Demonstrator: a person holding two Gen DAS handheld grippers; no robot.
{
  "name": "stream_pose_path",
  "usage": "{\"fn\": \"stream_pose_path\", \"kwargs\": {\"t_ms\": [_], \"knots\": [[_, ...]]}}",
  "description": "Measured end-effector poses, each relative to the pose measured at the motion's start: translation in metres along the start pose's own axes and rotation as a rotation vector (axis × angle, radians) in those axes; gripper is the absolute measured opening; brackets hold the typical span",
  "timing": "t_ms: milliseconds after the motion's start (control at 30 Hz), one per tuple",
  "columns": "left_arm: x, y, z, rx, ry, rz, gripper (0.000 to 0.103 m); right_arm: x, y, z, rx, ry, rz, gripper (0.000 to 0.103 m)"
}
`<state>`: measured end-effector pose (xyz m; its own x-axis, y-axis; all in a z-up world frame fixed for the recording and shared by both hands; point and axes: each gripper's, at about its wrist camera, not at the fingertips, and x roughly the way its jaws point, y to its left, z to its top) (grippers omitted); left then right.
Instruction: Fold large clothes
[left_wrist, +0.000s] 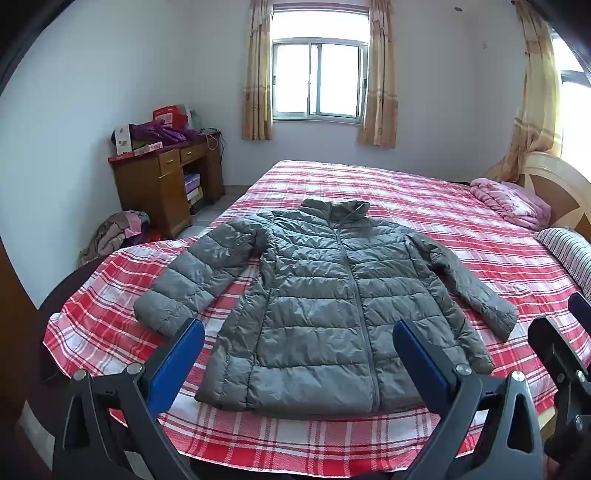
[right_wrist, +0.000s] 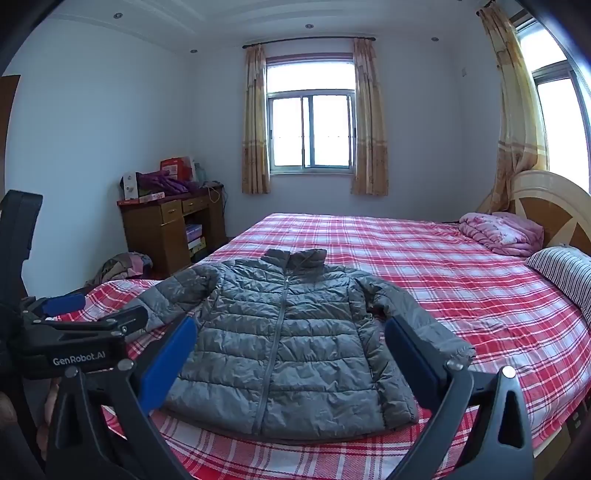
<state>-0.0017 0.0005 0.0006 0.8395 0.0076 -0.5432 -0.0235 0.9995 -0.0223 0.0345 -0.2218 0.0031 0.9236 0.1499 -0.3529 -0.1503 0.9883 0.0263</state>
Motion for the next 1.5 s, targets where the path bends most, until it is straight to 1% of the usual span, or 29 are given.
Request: {"fn": "stream_pose_path", "kwargs": {"t_ms": [100,300,333,433,467,767,1500], "knots": [[0.0,-0.004,0.003,0.006,-0.005,0.011,0.102,0.0,0.0,-0.001,0.002,0.008,0.002,0.103],[0.004,-0.003,0.003,0.007,-0.002,0.011,0.102,0.002,0.0,-0.003,0.003,0.026,0.011,0.103],[0.004,-0.003,0.003,0.008,-0.003,0.013,0.102,0.002,-0.004,-0.005,0.008,0.008,-0.001,0.103],[0.004,-0.002,0.003,0.005,-0.005,0.009,0.102,-0.002,-0.001,-0.003,0.004,0.009,0.001,0.103],[0.004,-0.002,0.002,0.008,-0.006,0.011,0.102,0.004,0.0,-0.006,0.011,0.012,0.001,0.103],[0.003,-0.001,0.003,-0.002,0.001,0.011,0.102,0.006,0.004,-0.009,0.005,0.018,0.001,0.103],[0.005,0.003,0.005,-0.004,-0.001,0.016,0.102,0.008,0.003,-0.01,0.012,0.03,0.001,0.103]]}}
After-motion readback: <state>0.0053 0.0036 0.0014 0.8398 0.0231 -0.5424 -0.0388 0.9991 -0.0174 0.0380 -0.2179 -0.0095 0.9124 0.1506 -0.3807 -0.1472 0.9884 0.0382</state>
